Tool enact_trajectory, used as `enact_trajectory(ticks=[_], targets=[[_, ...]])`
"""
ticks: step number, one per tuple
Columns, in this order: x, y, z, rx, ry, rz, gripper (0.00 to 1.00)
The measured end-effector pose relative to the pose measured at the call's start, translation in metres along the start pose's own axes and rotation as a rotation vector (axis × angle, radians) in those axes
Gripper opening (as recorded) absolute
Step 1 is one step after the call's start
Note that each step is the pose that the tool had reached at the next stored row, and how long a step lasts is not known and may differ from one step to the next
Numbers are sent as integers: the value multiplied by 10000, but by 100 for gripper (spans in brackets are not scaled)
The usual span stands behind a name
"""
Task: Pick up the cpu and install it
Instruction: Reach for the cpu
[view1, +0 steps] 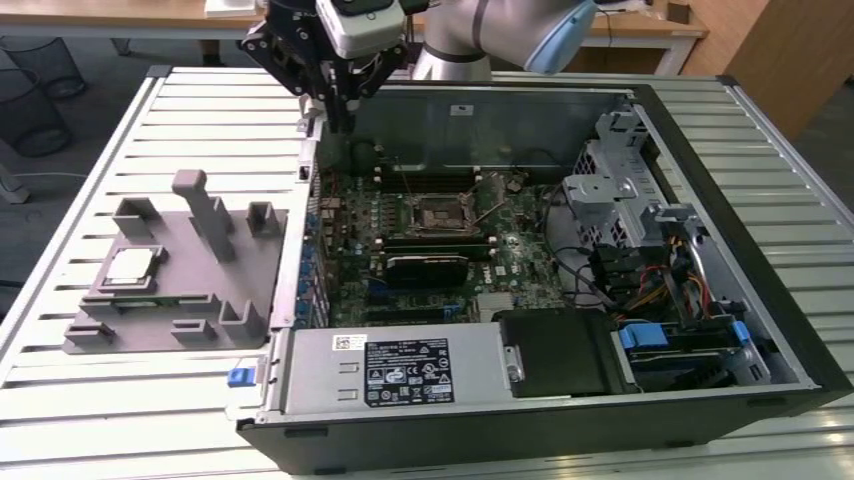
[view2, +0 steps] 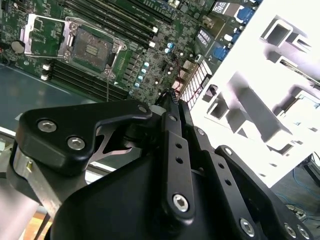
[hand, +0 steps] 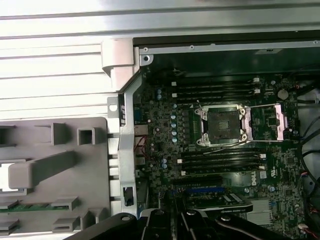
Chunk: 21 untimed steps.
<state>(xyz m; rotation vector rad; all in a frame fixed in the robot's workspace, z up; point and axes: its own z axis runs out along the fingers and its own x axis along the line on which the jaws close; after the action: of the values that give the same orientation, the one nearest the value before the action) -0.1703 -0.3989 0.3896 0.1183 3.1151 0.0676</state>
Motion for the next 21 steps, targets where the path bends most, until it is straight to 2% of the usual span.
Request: enact_trajectory(ticks=[21], targets=[[208,-16,2,3,28,1,18]])
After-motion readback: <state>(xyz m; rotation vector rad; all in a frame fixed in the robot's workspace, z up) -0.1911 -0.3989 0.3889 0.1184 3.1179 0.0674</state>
